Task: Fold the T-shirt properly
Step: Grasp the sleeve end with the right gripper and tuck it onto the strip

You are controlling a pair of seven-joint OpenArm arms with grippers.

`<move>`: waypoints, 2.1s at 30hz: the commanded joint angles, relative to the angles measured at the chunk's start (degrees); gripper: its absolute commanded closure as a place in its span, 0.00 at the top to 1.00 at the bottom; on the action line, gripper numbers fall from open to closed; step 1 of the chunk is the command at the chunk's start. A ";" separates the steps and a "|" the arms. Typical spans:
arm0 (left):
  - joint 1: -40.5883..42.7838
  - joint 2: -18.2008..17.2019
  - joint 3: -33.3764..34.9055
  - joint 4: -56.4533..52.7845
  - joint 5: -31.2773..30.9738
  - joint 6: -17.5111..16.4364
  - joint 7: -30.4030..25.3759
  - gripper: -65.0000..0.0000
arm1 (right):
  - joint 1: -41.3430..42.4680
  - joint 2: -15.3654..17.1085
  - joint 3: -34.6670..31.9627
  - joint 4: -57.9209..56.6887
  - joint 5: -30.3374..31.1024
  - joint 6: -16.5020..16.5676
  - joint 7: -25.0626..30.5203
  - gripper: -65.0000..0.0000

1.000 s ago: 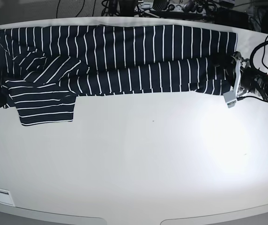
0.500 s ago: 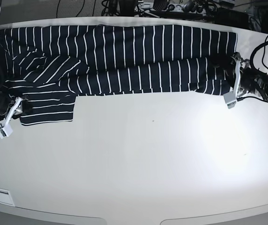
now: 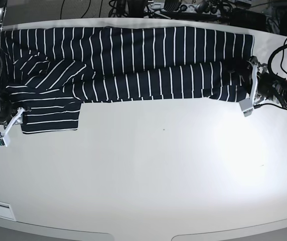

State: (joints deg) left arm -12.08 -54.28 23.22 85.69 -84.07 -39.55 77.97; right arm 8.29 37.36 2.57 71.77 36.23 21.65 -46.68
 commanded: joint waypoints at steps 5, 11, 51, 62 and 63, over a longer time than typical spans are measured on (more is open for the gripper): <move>-0.96 -1.27 -0.76 0.50 -0.93 -0.45 0.02 0.57 | 1.09 1.33 0.63 -3.61 4.09 4.59 1.07 0.53; -0.94 -1.27 -0.74 0.50 -0.93 -0.45 0.02 0.57 | 1.42 1.36 0.63 -5.29 9.73 12.28 2.54 0.53; -1.11 -1.27 -0.76 0.50 -0.93 -0.45 0.02 0.57 | -36.37 10.23 22.40 47.47 48.77 18.35 -33.32 0.00; -1.14 -1.29 -0.76 0.50 -0.93 -0.45 0.04 0.57 | -37.99 11.69 22.38 41.75 38.45 18.35 -33.32 0.00; -1.11 -1.29 -0.76 0.50 -0.93 -0.45 0.04 0.57 | -37.99 11.69 22.34 40.35 35.21 18.35 -33.32 0.00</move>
State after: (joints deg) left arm -12.23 -54.28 23.22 85.67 -84.05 -39.55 78.02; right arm -29.82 47.77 24.27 111.50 70.35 39.92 -80.20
